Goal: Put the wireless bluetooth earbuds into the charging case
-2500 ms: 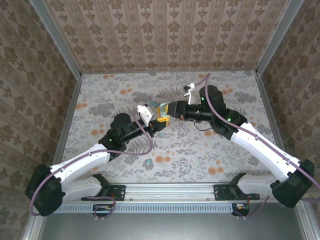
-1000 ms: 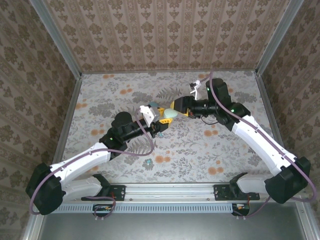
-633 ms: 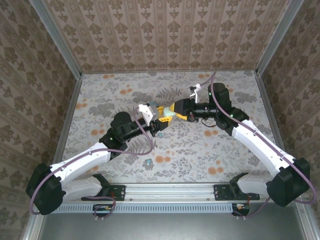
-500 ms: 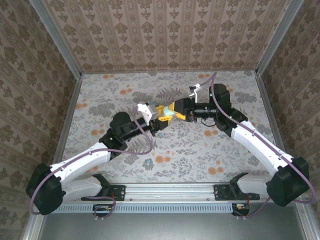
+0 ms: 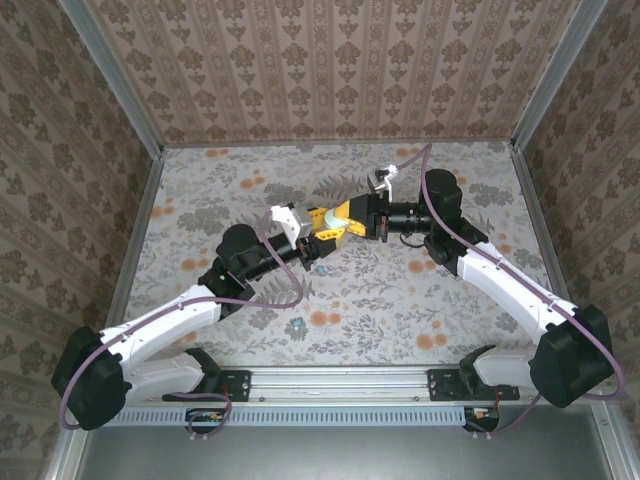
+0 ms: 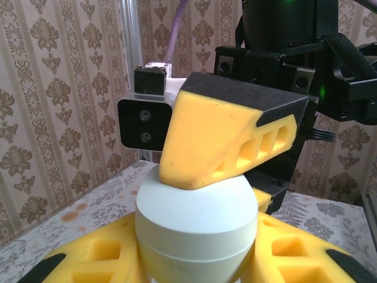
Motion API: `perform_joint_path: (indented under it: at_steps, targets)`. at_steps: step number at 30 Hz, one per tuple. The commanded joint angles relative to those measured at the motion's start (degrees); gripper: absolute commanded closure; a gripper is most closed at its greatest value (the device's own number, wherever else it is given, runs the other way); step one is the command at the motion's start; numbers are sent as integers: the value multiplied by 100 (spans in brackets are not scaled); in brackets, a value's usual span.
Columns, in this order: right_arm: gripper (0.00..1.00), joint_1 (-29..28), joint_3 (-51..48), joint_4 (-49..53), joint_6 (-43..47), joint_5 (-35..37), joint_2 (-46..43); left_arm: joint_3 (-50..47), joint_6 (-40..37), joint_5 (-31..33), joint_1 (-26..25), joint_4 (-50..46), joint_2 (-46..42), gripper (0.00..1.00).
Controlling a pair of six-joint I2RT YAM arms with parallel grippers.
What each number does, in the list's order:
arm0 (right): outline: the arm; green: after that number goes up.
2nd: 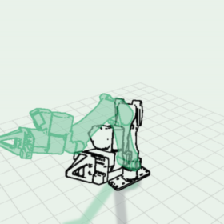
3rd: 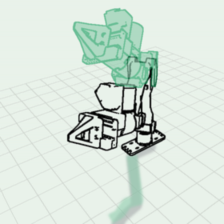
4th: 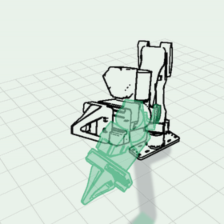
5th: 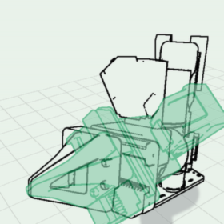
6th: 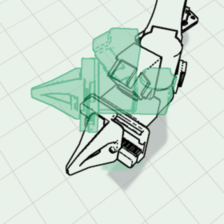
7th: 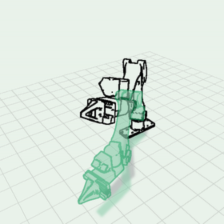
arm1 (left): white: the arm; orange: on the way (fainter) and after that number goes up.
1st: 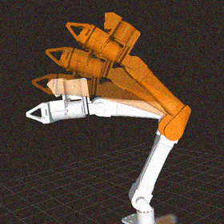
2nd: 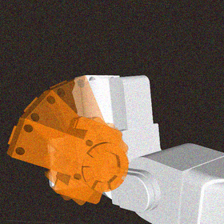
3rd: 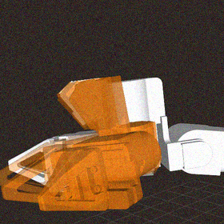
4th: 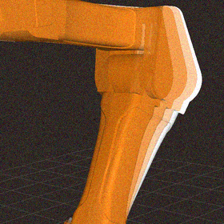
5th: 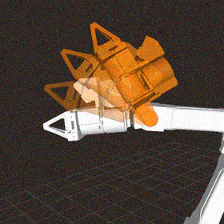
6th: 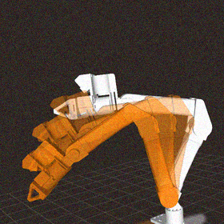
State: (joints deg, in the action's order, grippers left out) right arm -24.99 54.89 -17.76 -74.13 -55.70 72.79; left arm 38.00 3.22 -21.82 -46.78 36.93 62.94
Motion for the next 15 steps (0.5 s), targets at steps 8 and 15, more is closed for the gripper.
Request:
perform_joint_path:
  at_steps: [8, 15]
  targets:
    - [78, 258, -248, 469, 443, 806, -410, 114, -173, 492, 38, -644, -109, 50]
    - [78, 1123, -1355, 725, 599, 2839, -486, -182, 17, 1376, 38, -744, -177, 33]
